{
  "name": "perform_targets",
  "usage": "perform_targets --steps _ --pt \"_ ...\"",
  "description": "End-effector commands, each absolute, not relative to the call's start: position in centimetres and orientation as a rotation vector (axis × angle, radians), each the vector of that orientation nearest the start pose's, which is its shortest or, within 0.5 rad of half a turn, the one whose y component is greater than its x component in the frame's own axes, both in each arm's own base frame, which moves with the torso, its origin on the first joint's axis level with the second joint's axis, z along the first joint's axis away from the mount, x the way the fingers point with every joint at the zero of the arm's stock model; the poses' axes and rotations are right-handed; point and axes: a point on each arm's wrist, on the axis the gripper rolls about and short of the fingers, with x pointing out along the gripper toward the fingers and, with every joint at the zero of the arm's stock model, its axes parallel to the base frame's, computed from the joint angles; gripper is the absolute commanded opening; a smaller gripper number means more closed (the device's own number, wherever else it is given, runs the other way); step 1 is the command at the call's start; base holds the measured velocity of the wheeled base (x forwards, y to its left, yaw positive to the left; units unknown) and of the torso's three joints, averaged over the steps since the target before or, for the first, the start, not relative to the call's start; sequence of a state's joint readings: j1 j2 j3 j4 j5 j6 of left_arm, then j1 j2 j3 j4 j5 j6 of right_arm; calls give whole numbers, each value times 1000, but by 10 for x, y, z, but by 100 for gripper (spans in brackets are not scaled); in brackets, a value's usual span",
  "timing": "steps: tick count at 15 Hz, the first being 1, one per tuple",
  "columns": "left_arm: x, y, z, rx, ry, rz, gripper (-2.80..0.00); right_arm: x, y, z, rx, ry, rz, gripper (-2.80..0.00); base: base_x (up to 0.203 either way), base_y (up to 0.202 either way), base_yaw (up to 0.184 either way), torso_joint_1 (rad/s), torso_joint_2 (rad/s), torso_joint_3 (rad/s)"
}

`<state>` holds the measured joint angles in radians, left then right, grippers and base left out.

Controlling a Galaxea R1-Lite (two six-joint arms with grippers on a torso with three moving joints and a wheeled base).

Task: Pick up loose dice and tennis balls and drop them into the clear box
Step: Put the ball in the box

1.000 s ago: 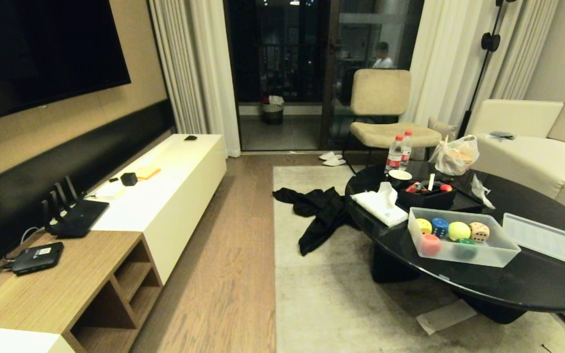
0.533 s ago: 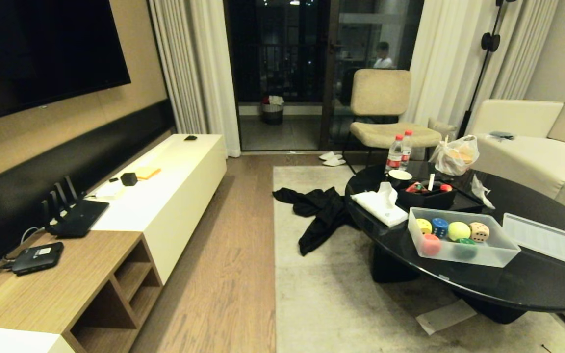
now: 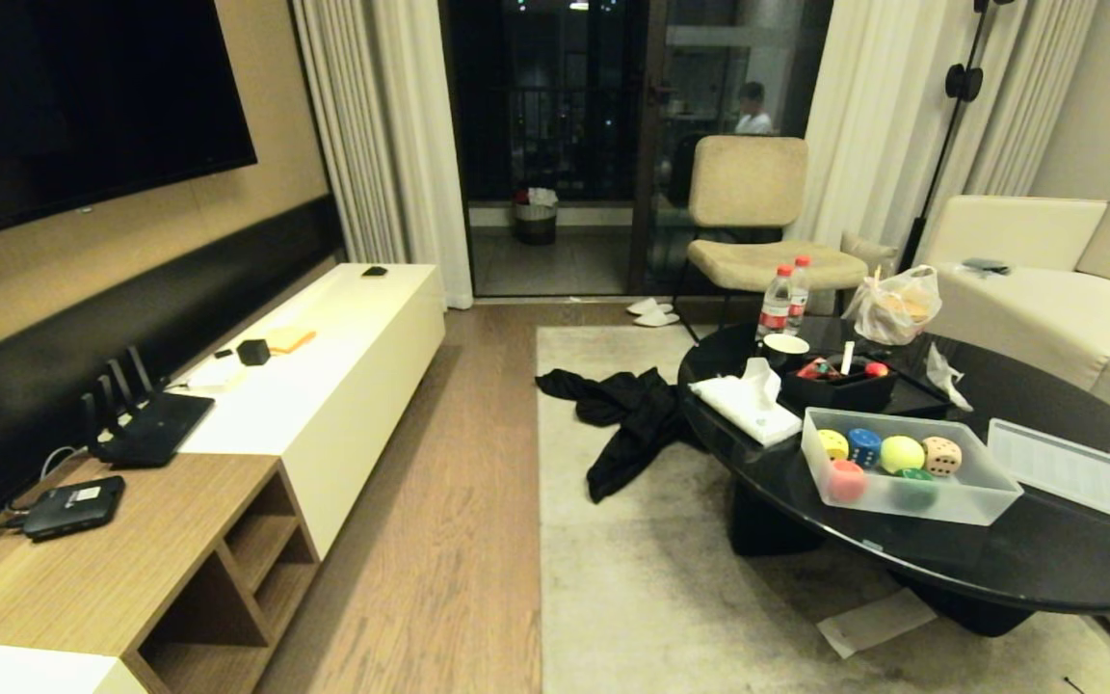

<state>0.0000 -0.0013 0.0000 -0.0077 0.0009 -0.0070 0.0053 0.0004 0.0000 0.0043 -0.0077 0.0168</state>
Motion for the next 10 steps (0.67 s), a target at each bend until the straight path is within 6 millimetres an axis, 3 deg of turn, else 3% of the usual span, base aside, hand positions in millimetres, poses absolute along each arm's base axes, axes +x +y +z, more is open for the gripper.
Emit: perform_targets --steps 1,10 --pt "-23 0 76 -8 -6 2 -280 -23 0 75 17 6 -2 -280 0 0 0 0 0 0" --pt "-23 0 76 -8 -6 2 -280 -23 0 75 17 6 -2 -280 0 0 0 0 0 0"
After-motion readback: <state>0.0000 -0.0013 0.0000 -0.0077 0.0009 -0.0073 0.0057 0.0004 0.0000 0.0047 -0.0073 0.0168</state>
